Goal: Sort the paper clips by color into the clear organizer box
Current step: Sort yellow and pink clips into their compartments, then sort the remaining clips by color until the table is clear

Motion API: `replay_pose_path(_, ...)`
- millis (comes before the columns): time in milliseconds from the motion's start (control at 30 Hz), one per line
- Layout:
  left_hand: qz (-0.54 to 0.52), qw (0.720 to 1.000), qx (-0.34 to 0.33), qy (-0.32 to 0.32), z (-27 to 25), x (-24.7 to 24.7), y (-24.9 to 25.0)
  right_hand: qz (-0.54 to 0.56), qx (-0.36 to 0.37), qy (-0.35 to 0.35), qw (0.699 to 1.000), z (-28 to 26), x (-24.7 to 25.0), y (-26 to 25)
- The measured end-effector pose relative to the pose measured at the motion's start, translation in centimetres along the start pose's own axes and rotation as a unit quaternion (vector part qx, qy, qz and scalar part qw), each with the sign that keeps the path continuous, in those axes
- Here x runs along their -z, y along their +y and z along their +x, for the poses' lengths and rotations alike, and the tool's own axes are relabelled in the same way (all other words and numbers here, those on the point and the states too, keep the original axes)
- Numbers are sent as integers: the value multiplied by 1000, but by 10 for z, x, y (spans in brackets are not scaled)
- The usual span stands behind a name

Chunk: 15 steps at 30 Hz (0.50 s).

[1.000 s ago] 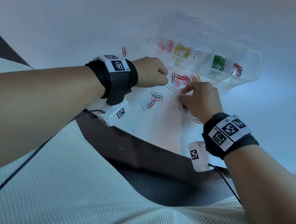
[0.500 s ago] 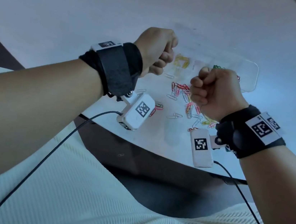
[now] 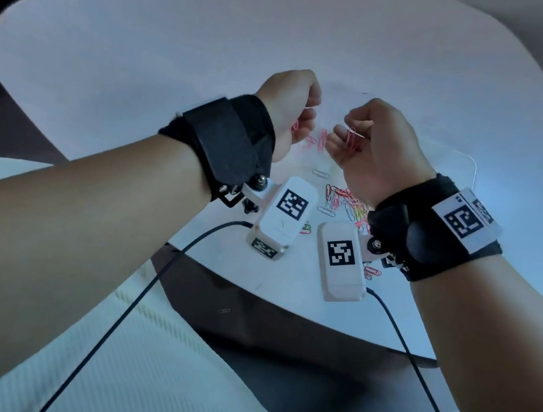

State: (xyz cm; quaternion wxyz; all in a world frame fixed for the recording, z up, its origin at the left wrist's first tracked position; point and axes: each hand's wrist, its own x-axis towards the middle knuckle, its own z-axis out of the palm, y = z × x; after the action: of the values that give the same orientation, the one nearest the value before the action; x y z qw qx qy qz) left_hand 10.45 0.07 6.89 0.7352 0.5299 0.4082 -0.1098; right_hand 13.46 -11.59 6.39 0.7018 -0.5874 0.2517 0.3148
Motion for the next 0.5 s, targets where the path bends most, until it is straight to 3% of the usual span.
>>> replay_pose_path(233,-57,998,-10,-4,5,3,2,22,-54,-34,998,4,0,4)
replay_pose_path(500,-34,997,1,-74,4,-7,-7,24,-10,-34,999,-16,27,5)
